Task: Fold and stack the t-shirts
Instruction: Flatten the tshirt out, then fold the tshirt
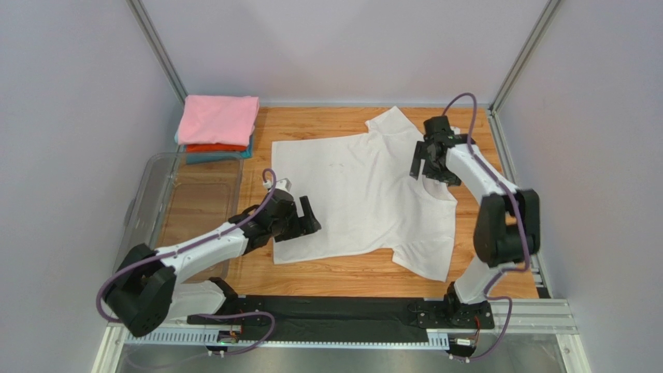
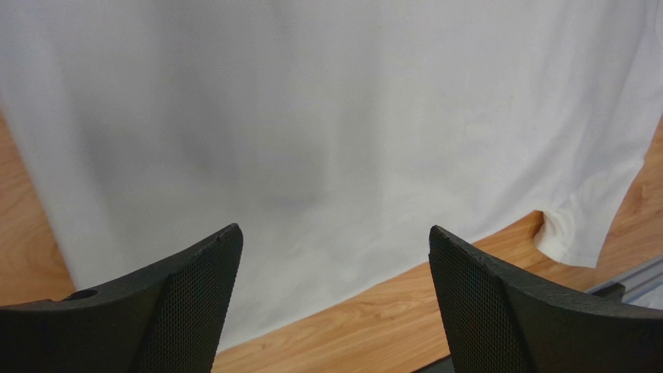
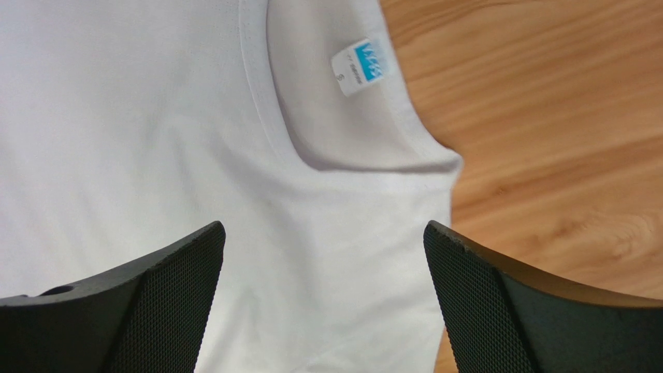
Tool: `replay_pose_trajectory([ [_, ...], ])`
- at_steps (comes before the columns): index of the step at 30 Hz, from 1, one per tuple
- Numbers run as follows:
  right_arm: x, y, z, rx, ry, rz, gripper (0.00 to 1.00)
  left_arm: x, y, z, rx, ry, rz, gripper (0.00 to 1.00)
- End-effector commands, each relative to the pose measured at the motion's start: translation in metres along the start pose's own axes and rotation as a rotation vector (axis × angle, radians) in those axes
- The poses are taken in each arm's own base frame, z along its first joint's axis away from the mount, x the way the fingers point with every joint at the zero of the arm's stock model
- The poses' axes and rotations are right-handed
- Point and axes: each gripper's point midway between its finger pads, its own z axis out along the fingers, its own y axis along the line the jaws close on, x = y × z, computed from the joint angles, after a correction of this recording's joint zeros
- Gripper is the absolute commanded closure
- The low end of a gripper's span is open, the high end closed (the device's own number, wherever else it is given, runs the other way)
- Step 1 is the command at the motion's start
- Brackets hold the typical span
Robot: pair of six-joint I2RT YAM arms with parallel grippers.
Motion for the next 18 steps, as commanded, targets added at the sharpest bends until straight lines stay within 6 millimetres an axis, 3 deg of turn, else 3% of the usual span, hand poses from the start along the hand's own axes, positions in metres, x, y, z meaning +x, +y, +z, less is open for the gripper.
replay_pose_trajectory([
  [1, -0.007, -0.03, -0.076, -0.031, -0.195, 0.132, 0.0, -0.009, 0.001, -0.035, -0.02, -0.043, 0.013, 0.04],
  [3, 0.008, -0.04, -0.093, -0.052, -0.236, 0.215, 0.0, 0.001, 0.009, -0.047, -0.032, -0.025, 0.002, 0.04],
  [4, 0.011, -0.048, -0.115, -0.088, -0.302, 0.261, 0.0, 0.006, 0.012, -0.056, -0.007, -0.033, -0.017, 0.04],
  [5, 0.034, -0.048, -0.109, -0.115, -0.279, 0.27, 0.0, 0.011, 0.015, -0.06, 0.003, -0.03, -0.025, 0.04],
  [7, 0.051, -0.046, -0.115, -0.186, -0.293, 0.314, 0.0, 0.027, 0.026, -0.069, 0.017, -0.018, -0.07, 0.04],
  [8, 0.068, -0.042, -0.116, -0.262, -0.303, 0.334, 0.0, 0.033, 0.03, -0.071, 0.02, -0.01, -0.082, 0.04],
  [11, 0.086, -0.026, -0.125, -0.427, -0.334, 0.366, 0.0, 0.055, 0.054, -0.077, -0.021, 0.016, -0.136, 0.03],
  [12, 0.102, -0.024, -0.113, -0.442, -0.302, 0.367, 0.0, 0.058, 0.059, -0.078, -0.03, 0.015, -0.148, 0.04],
  [18, 0.125, -0.013, -0.101, -0.502, -0.246, 0.344, 0.0, 0.069, 0.074, -0.081, -0.073, 0.03, -0.177, 0.08],
])
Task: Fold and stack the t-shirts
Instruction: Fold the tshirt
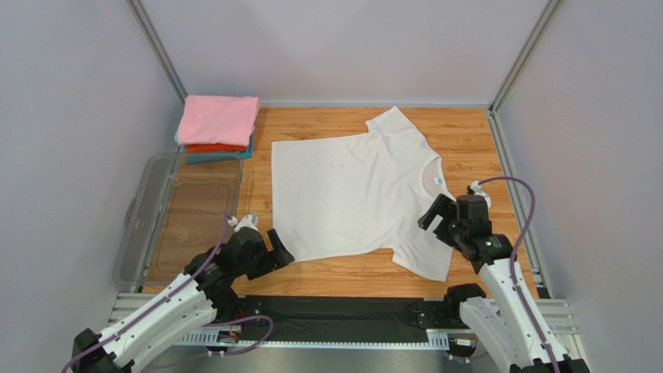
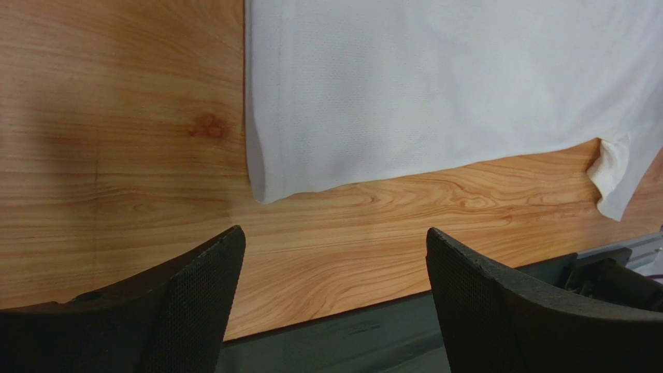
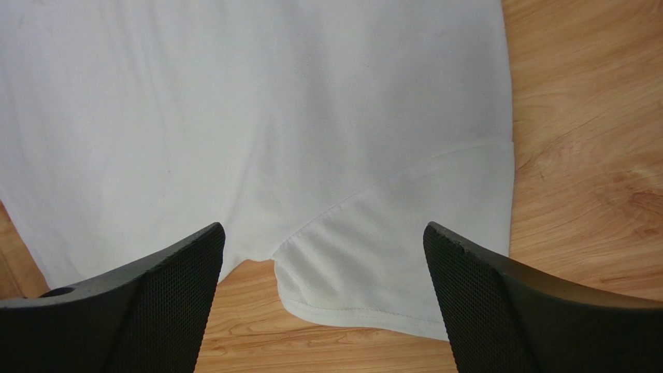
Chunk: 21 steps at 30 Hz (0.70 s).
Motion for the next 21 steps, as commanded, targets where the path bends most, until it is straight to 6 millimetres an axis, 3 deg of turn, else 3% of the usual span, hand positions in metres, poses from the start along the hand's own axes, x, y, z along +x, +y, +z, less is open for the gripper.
replay_pose_trajectory([
  [1, -0.005, 0.024, 0.0, -0.113, -0.003, 0.019, 0.0, 0.007, 0.01, -0.001, -0.061, 0.031, -0.035, 0.09],
  [5, 0.001, 0.02, 0.007, -0.085, 0.039, 0.008, 0.0, 0.011, 0.02, 0.005, -0.129, 0.053, -0.037, 0.13],
  [11, 0.012, 0.016, 0.014, -0.065, 0.093, -0.005, 0.0, 0.0, 0.021, 0.01, -0.165, -0.002, -0.045, 0.33],
  [12, 0.012, 0.015, 0.015, -0.062, 0.094, -0.007, 0.0, -0.001, 0.022, 0.011, -0.169, -0.004, -0.046, 0.4],
  [21, 0.012, 0.011, 0.012, -0.053, 0.079, -0.017, 0.0, -0.007, 0.026, 0.02, -0.242, -0.02, -0.04, 0.44],
])
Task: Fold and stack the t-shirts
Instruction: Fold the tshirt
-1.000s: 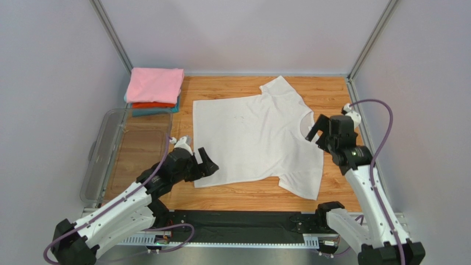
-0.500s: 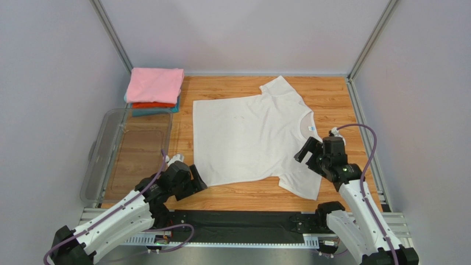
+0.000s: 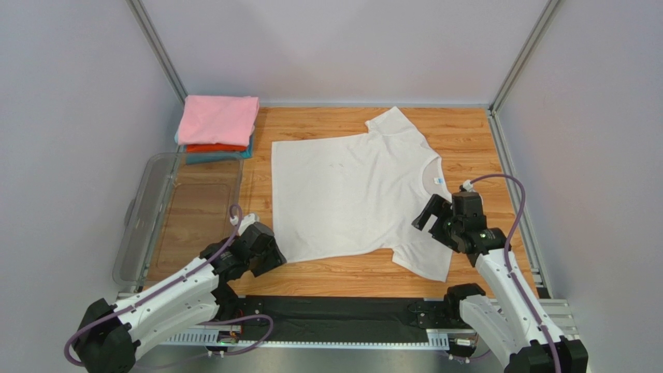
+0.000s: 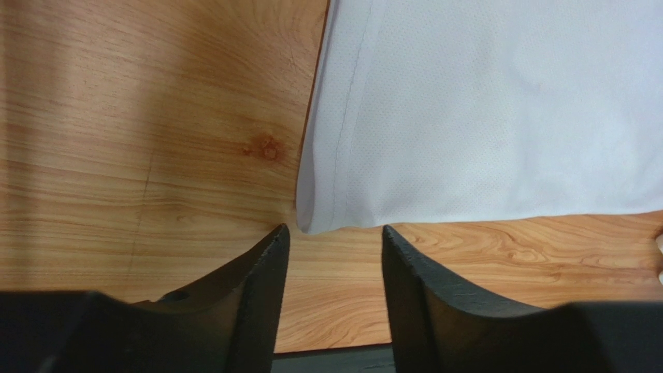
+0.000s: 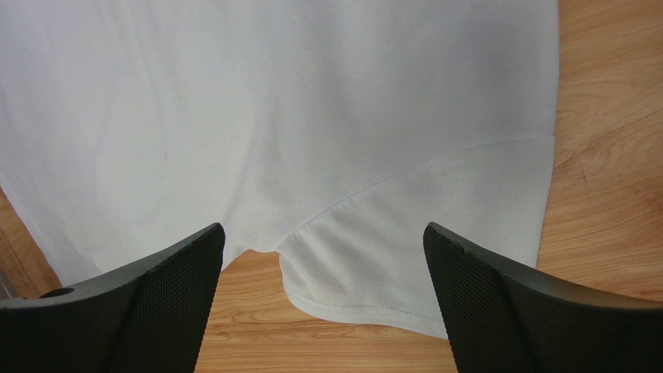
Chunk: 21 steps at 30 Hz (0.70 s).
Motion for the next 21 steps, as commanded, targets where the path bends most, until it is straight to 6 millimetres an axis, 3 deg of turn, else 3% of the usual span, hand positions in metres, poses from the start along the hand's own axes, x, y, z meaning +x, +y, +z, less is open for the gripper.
replay_pose_trajectory([
  [1, -0.006, 0.004, -0.003, -0.02, -0.03, -0.021, 0.0, -0.005, 0.003, 0.004, -0.05, -0.019, 0.004, 0.49],
  [2, -0.007, 0.002, -0.003, -0.013, -0.036, -0.024, 0.0, -0.005, 0.002, 0.005, -0.051, -0.012, 0.014, 0.62],
  [6, -0.004, -0.002, -0.003, 0.003, -0.03, -0.025, 0.0, -0.003, 0.002, 0.006, -0.064, 0.004, 0.033, 0.87],
  [11, 0.002, 0.005, -0.006, -0.046, 0.004, -0.062, 0.0, -0.006, 0.002, 0.004, -0.06, -0.011, 0.033, 1.0],
  [16, 0.014, 0.017, -0.014, -0.102, 0.013, -0.126, 0.0, -0.021, 0.006, 0.0, -0.072, -0.091, 0.038, 1.0],
  [21, 0.029, 0.024, -0.023, -0.038, 0.02, -0.241, 0.0, -0.036, 0.027, -0.01, -0.174, -0.176, 0.046, 1.0],
])
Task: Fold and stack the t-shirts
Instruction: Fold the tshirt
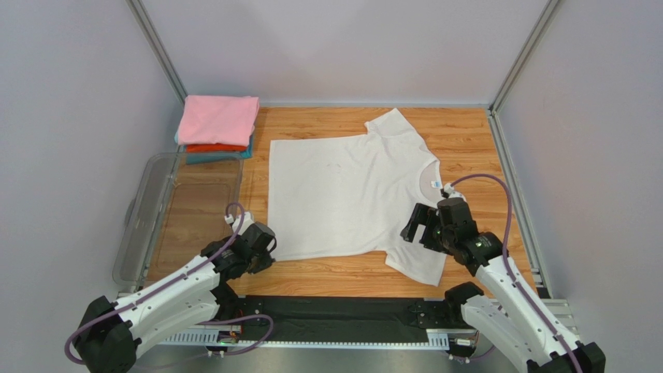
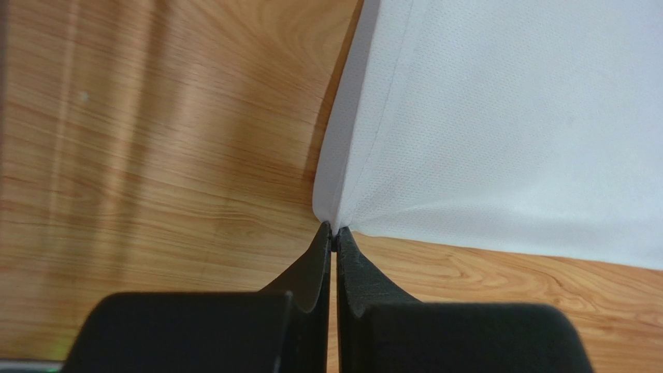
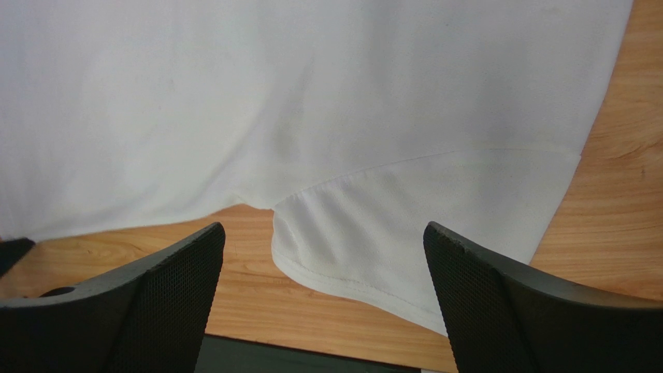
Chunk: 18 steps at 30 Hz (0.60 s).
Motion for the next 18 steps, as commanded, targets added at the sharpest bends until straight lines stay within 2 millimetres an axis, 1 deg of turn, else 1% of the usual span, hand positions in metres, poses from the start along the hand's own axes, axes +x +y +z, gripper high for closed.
replay_pose_trajectory([
  [1, 0.005, 0.003, -0.008, 0.066, 0.003, -0.047, 0.0, -0.021, 0.014, -0.008, -0.08, -0.094, 0.023, 1.0],
  [2, 0.007, 0.004, -0.008, 0.075, 0.002, -0.052, 0.0, -0.022, 0.015, -0.008, -0.085, -0.099, 0.022, 1.0],
  [3, 0.013, 0.008, -0.007, 0.068, 0.02, -0.072, 0.0, -0.023, 0.015, -0.008, -0.085, -0.104, 0.022, 1.0],
  [5, 0.019, 0.008, -0.007, 0.094, 0.026, -0.072, 0.0, -0.025, 0.017, -0.008, -0.091, -0.111, 0.025, 1.0],
  [6, 0.028, 0.009, -0.009, 0.113, 0.06, -0.105, 0.0, -0.027, 0.016, -0.008, -0.09, -0.114, 0.025, 1.0],
  [8, 0.032, 0.007, -0.011, 0.161, 0.055, -0.11, 0.0, -0.028, 0.013, -0.008, -0.074, -0.116, 0.032, 1.0],
  [9, 0.041, 0.012, -0.013, 0.153, 0.076, -0.152, 0.0, -0.026, 0.011, -0.007, -0.061, -0.107, 0.031, 1.0],
  [11, 0.052, 0.009, -0.016, 0.205, 0.112, -0.153, 0.0, -0.026, 0.007, -0.006, -0.044, -0.105, 0.033, 1.0],
  [12, 0.061, 0.009, -0.018, 0.21, 0.139, -0.177, 0.0, -0.025, 0.006, -0.006, -0.039, -0.101, 0.033, 1.0],
  [13, 0.07, 0.0, -0.02, 0.262, 0.175, -0.195, 0.0, -0.025, 0.005, -0.006, -0.037, -0.1, 0.034, 1.0],
  [14, 0.075, -0.003, -0.021, 0.285, 0.191, -0.18, 0.0, -0.025, 0.005, -0.007, -0.036, -0.101, 0.032, 1.0],
  [15, 0.083, -0.012, -0.025, 0.324, 0.221, -0.197, 0.0, -0.026, 0.004, -0.007, -0.029, -0.103, 0.03, 1.0],
  [18, 0.095, -0.03, -0.03, 0.392, 0.259, -0.167, 0.0, -0.026, 0.003, -0.008, -0.014, -0.108, 0.022, 1.0],
])
